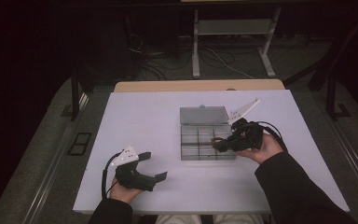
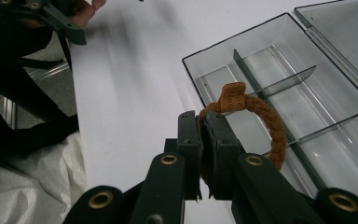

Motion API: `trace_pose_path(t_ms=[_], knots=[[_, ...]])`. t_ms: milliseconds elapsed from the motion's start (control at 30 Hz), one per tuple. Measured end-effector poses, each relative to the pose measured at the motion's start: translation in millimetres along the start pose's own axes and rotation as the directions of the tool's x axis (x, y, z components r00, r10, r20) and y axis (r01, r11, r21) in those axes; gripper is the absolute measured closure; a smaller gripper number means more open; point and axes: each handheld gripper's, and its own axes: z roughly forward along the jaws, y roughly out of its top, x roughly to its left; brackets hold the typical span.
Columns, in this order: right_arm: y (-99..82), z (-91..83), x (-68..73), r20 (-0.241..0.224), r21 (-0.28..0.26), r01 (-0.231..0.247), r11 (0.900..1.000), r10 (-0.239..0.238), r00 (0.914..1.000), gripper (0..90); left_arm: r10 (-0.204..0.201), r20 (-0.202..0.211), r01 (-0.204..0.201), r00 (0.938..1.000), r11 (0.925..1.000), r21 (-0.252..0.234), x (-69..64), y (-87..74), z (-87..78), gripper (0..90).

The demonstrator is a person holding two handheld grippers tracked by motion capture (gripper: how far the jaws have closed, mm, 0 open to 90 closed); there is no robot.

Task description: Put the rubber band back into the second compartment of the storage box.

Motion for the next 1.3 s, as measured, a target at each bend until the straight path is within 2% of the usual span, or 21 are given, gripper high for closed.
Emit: trace_pose_path(t_ms=[67,433,1033,1300], knots=[[0.9,3.4,-1.9,-0.010,0.002,-0.009,1.0000,0.009,0.9999,84.0,-0.002,0.000,0.002,1.0000,1.0000,0.000,0.1,-0.1,-0.1,0.0],[2.7,17.0,-13.8,-0.001,0.011,-0.015,0.9998,0.015,0.9999,84.0,0.006,0.001,-0.005,1.0000,1.0000,-0.005,0.2,0.5,-0.3,0.0],[5.7,40.1,-25.0,0.003,0.033,-0.026,0.9991,0.026,0.9996,84.0,0.006,0.001,-0.006,1.0000,0.9999,-0.008,1.1,0.5,-0.8,0.0],[6.2,50.3,-27.5,-0.001,0.041,-0.009,0.9991,0.009,1.0000,83.9,0.007,0.001,-0.007,1.0000,1.0000,-0.006,1.2,0.5,-0.7,0.0]])
